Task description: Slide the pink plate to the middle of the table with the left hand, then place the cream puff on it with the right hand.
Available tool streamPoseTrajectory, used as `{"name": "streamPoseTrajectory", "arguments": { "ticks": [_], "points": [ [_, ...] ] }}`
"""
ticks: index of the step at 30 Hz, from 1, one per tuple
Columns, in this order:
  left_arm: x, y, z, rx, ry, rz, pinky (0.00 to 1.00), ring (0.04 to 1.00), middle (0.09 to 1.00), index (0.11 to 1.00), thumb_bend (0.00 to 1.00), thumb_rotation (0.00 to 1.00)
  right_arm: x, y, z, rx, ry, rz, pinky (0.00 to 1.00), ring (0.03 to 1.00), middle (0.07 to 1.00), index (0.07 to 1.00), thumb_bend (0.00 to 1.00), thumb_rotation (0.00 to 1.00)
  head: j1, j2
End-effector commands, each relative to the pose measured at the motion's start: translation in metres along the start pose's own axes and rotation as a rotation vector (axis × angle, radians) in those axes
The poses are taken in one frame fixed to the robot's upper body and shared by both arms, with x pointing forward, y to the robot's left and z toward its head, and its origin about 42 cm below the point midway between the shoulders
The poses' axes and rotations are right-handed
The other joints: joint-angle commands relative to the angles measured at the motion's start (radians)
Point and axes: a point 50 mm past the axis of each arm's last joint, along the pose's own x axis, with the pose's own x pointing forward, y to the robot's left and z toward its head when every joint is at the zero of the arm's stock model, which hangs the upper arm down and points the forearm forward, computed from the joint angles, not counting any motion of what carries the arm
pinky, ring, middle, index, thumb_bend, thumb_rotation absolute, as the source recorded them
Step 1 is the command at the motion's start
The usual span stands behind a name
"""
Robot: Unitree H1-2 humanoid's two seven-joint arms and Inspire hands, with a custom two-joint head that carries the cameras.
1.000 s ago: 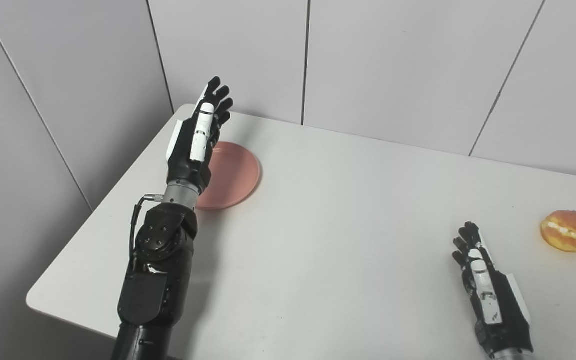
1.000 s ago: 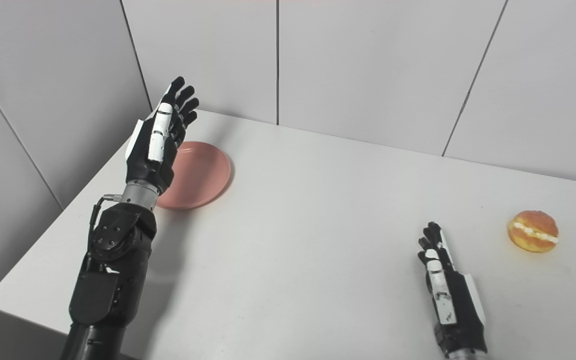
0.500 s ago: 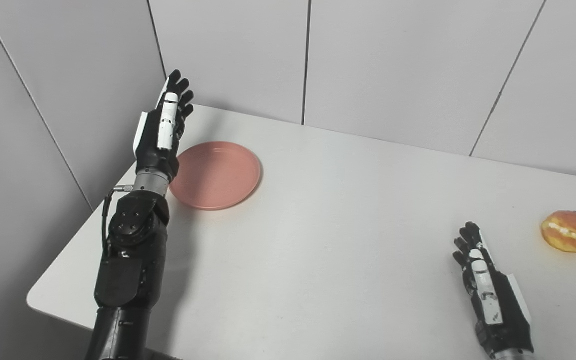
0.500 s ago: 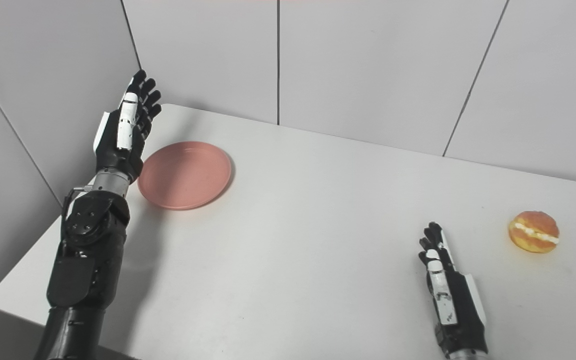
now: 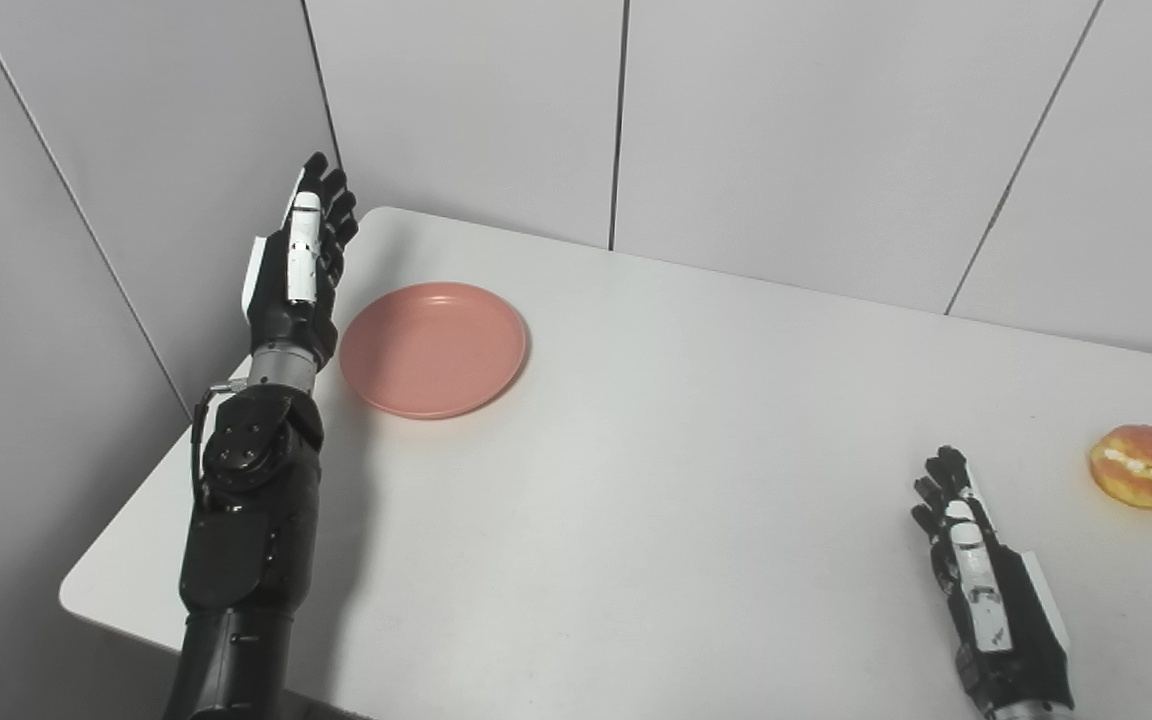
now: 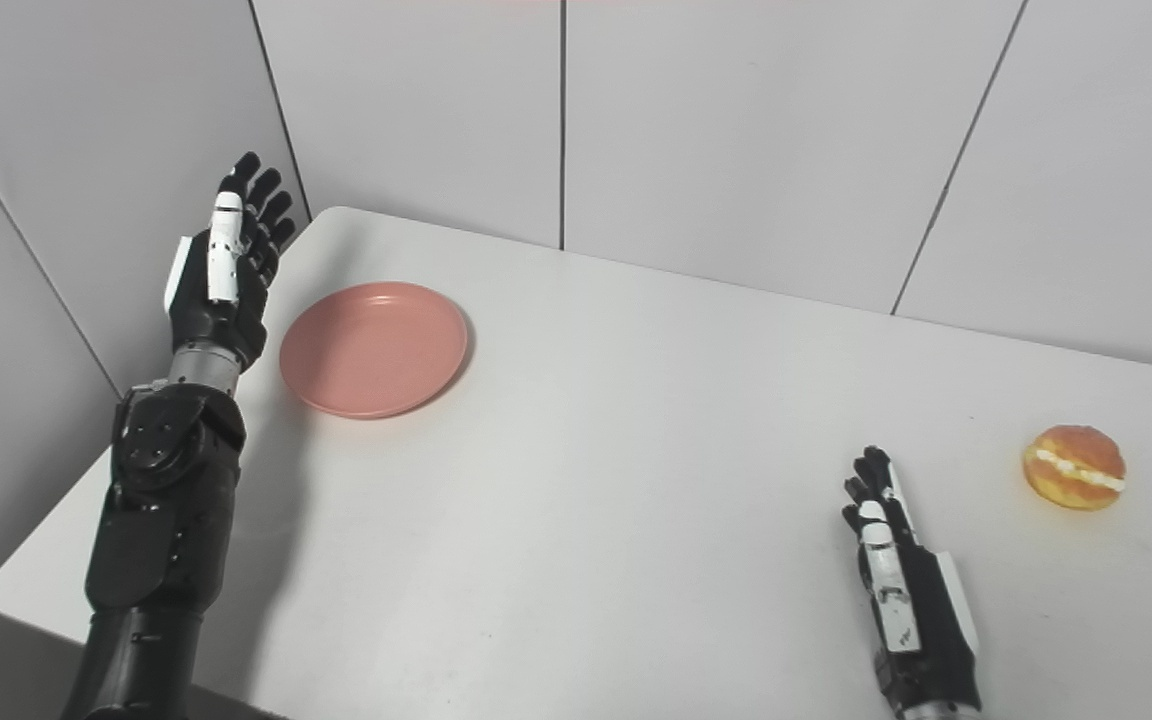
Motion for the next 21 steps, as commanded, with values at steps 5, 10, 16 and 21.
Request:
{"name": "streamPoseTrajectory", "arguments": {
  "ticks": [5,10,16,21],
  "points": [
    [0.018,0.013,0.019,0.006,-0.087,0.013,1.00,0.985,0.985,0.962,0.44,1.00,-0.008,-0.002,-0.013,0.021,0.041,-0.018,1.00,0.994,1.000,1.000,0.17,1.00,0.000,-0.001],
    [0.020,0.021,0.013,-0.004,-0.067,0.029,1.00,0.989,0.987,0.961,0.44,1.00,-0.008,-0.001,-0.012,0.017,0.042,-0.019,1.00,0.993,1.000,1.000,0.16,1.00,0.000,-0.001],
    [0.021,0.032,0.004,-0.007,-0.032,0.060,1.00,0.985,0.982,0.959,0.42,1.00,-0.008,-0.002,-0.012,0.023,0.039,-0.016,1.00,0.995,1.000,1.000,0.16,1.00,0.002,0.003],
    [0.021,0.037,-0.004,-0.015,-0.006,0.075,1.00,0.984,0.984,0.963,0.41,1.00,-0.008,-0.003,-0.012,0.025,0.043,-0.017,1.00,0.996,1.000,1.000,0.17,1.00,0.002,0.004]
  ]
}}
